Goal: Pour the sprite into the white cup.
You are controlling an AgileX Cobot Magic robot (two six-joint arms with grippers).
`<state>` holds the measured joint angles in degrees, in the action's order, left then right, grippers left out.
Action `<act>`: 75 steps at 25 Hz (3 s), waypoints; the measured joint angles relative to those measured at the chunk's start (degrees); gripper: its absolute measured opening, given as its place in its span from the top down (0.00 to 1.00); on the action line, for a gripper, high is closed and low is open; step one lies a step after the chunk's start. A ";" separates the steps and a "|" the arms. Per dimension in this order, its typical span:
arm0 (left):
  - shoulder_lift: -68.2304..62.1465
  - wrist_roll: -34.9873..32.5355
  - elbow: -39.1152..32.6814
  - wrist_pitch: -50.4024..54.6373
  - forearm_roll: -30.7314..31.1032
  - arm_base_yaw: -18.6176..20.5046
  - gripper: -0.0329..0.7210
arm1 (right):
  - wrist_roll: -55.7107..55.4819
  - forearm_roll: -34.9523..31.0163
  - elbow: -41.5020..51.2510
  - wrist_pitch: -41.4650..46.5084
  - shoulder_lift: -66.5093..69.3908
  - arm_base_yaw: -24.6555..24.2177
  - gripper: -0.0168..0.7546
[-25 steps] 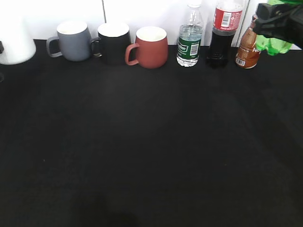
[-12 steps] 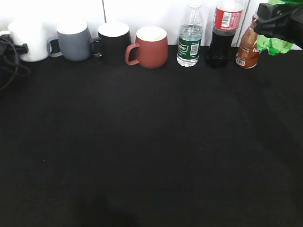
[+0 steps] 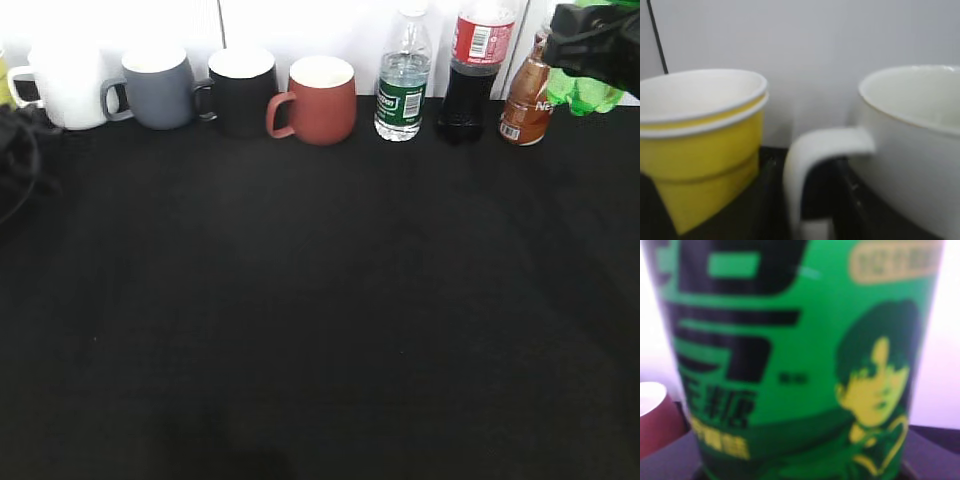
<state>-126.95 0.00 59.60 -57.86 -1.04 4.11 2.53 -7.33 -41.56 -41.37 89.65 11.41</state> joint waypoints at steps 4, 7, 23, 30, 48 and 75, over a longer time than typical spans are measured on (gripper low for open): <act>17.56 0.00 -20.34 -1.16 0.08 -0.13 0.59 | 0.17 -1.85 0.00 -1.19 0.00 -2.70 0.46; 33.51 0.31 -29.62 4.73 0.32 -3.20 0.59 | 0.20 -1.91 0.00 -2.16 0.00 -9.14 0.46; 57.44 0.76 -30.61 33.71 -0.16 -19.67 0.59 | -3.70 10.45 -26.48 -11.88 40.09 -16.60 0.46; 57.44 0.80 -30.61 33.73 -0.22 -19.67 0.59 | -3.92 10.10 -26.58 -11.37 40.12 -16.66 0.22; 59.72 2.52 -15.88 91.04 -2.01 -20.09 0.39 | -7.31 13.82 -6.10 44.86 -6.55 -14.84 0.22; 119.71 2.52 -28.79 118.44 0.30 -20.10 0.26 | -3.28 7.65 13.24 101.33 -85.79 -1.46 0.21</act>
<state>-7.24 2.52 30.81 60.58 -0.74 -15.99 -0.75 0.31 -28.32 59.96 3.86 9.95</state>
